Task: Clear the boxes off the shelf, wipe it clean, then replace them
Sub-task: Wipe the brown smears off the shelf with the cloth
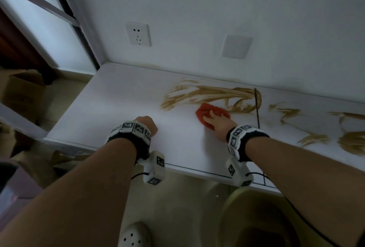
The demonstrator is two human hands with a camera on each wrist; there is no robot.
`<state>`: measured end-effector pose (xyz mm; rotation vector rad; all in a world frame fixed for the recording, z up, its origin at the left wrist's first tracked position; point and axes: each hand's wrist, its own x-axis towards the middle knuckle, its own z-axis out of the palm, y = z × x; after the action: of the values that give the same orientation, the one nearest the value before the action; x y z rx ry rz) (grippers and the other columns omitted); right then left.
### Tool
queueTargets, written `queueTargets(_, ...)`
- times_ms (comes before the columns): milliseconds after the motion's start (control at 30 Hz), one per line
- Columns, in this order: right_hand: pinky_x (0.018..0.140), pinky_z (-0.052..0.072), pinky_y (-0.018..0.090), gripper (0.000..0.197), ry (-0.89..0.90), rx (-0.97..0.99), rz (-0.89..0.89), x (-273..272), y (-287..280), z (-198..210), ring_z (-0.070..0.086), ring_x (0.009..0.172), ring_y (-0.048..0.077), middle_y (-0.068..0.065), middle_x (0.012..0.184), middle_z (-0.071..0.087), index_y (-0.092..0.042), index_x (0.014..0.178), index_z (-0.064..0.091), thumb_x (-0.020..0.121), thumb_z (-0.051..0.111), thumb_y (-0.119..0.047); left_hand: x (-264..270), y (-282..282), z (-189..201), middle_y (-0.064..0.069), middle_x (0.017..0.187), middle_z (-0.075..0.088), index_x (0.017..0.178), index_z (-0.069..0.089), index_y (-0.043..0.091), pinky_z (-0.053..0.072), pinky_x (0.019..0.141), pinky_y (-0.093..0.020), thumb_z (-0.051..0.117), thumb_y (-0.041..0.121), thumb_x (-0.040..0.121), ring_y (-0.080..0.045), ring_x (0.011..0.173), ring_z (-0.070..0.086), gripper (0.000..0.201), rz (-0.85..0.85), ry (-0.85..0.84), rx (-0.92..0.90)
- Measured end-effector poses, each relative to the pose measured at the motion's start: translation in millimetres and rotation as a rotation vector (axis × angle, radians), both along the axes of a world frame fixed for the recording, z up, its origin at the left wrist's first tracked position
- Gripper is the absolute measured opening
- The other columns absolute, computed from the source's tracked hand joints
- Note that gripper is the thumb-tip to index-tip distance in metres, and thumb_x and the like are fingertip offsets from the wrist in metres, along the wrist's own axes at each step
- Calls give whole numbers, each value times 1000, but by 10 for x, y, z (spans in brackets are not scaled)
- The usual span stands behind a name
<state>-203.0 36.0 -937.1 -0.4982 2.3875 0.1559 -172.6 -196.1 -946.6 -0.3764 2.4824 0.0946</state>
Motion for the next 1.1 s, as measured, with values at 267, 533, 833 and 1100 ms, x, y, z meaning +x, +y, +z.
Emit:
queueTargets(267, 118, 7, 50, 70, -67, -90, 258, 333, -553, 4, 0, 144, 40, 4, 159, -9, -31, 150, 8, 95, 37, 1, 58, 101, 58, -7, 117, 60, 109, 62, 3, 44, 86, -25, 37, 11, 99, -22, 111, 59, 28, -95, -9, -39)
queueTargets(533, 116, 7, 48, 70, -29, -33, 207, 16, -594, 61, -1, 144, 39, 5, 158, -11, -28, 151, 1, 96, 38, -3, 37, 109, 18, -8, 87, 58, 75, 54, 4, 43, 79, -29, 39, 12, 97, -24, 88, 57, 28, 8, 19, -3)
queueTargets(833, 118, 9, 43, 79, 18, 32, -158, -43, 385, -9, 5, 144, 39, 9, 158, -13, -26, 150, -4, 93, 45, -3, -3, 141, 6, -2, 70, 47, 61, 42, 9, 41, 72, -25, 39, 11, 96, -22, 83, 52, 35, -49, 22, -32)
queueTargets(1100, 117, 10, 45, 76, -10, -10, 8, 286, 184, 101, 3, 144, 39, 3, 158, -11, -29, 150, 0, 93, 40, 3, 95, 169, 70, -8, 94, 60, 100, 63, 0, 38, 75, -21, 36, 9, 98, -21, 90, 55, 29, -98, -22, -41)
